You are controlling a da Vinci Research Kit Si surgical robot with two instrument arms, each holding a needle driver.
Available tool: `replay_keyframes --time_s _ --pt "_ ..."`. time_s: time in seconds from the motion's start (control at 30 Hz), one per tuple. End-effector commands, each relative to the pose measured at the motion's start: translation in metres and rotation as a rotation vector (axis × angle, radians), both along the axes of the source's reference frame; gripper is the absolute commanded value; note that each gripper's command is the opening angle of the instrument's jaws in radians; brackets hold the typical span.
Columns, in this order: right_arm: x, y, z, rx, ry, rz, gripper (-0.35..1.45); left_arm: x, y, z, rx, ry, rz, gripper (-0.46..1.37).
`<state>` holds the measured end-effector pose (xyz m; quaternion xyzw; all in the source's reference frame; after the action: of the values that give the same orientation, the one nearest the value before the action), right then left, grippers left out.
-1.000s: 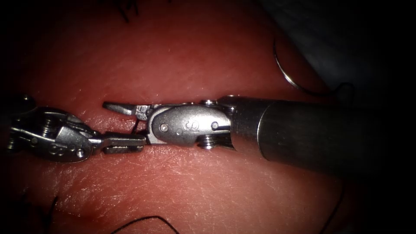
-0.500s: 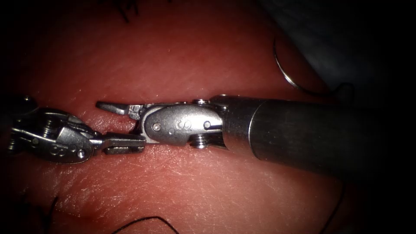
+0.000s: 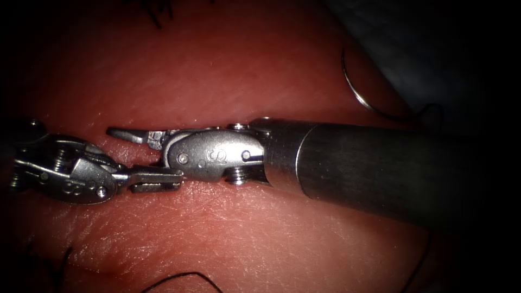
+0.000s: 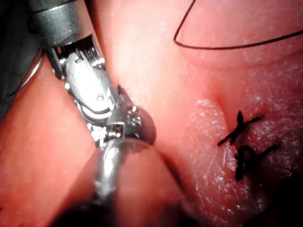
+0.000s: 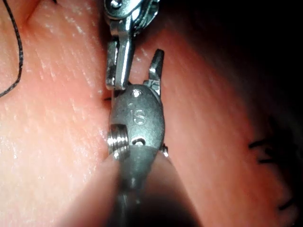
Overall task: Wound Closure
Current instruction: Cut the suture with the right gripper
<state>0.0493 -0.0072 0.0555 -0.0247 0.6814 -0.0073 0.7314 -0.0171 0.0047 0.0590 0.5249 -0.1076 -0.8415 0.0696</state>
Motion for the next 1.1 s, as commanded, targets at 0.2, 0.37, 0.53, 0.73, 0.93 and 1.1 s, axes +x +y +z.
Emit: replay_keyframes --time_s 0.2,0.37,0.53,0.73,0.93,1.1 --pt "0.0004 -0.0002 0.0001 0.005 -0.006 -0.047 0.29 0.0 0.0 -0.0001 0.002 0.001 0.004 -0.35" --pt "0.0004 -0.0004 0.0001 0.012 -0.019 -0.094 -0.35 0.0 -0.0001 -0.0001 0.002 0.001 0.004 -0.35" --pt "0.0003 -0.0004 0.0 0.013 -0.019 -0.101 -0.35 0.0 -0.0001 -0.0002 0.002 0.001 0.004 -0.35" --pt "0.0003 -0.0006 -0.0001 0.01 -0.035 -0.092 -0.35 0.0 -0.0002 -0.0002 0.002 0.001 0.005 -0.35" --pt "0.0003 -0.0009 -0.0003 0.013 -0.048 -0.114 -0.35 0.0001 -0.0002 -0.0002 0.002 0.001 0.005 -0.35" --pt "0.0004 -0.0007 -0.0005 0.02 -0.065 -0.138 0.1 0.0001 -0.0002 -0.0002 0.002 0.001 0.005 -0.35"
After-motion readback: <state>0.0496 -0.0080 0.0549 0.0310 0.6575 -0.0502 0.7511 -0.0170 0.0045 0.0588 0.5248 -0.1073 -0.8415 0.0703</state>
